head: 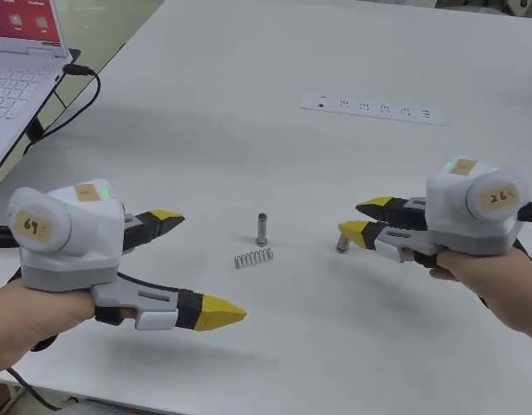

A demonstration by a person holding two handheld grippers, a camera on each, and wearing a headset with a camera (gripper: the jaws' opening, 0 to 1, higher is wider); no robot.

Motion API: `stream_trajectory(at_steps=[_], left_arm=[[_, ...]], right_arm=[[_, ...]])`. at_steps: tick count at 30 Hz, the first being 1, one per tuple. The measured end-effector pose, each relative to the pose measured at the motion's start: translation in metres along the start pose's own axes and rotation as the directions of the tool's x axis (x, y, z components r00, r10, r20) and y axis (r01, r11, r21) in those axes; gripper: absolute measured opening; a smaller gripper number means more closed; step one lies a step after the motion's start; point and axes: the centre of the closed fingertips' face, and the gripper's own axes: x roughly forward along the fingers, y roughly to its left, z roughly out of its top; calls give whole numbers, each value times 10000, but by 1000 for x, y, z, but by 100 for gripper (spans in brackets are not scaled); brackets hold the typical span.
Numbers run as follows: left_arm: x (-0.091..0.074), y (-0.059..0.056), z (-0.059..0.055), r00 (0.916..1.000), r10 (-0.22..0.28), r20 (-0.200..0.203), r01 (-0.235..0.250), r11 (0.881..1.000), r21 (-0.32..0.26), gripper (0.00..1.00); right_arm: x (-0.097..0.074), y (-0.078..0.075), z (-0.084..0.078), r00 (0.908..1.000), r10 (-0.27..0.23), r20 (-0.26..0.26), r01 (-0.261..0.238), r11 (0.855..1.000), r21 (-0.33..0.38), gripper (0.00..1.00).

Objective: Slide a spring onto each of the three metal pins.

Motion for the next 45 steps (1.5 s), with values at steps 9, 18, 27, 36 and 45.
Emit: stream_trajectory(at_steps=[9, 18, 27, 36, 45], left_arm=[[0, 1, 1, 10000, -7, -2, 7, 10000, 23, 98], [2, -2, 2, 10000, -76, 40, 76, 10000, 4, 98], [0, 0, -1, 10000, -71, -20, 71, 10000, -22, 98], [1, -2, -1, 9999, -98, -21, 98, 9999, -45, 98], [2, -7, -3, 9998, -181, -59, 181, 9998, -61, 98]], right_arm=[[-28, 17, 6, 9969, 273, 736, -301, 9989, 368, 28], [-45, 28, -18, 9970, 505, 588, -537, 9971, 547, 32], [-58, 38, -46, 9973, 669, 308, -693, 9940, 846, 33], [-62, 44, -58, 9972, 750, 39, -750, 9930, 917, 33], [-51, 51, -44, 9936, 1128, 14, -1127, 9924, 493, 32]])
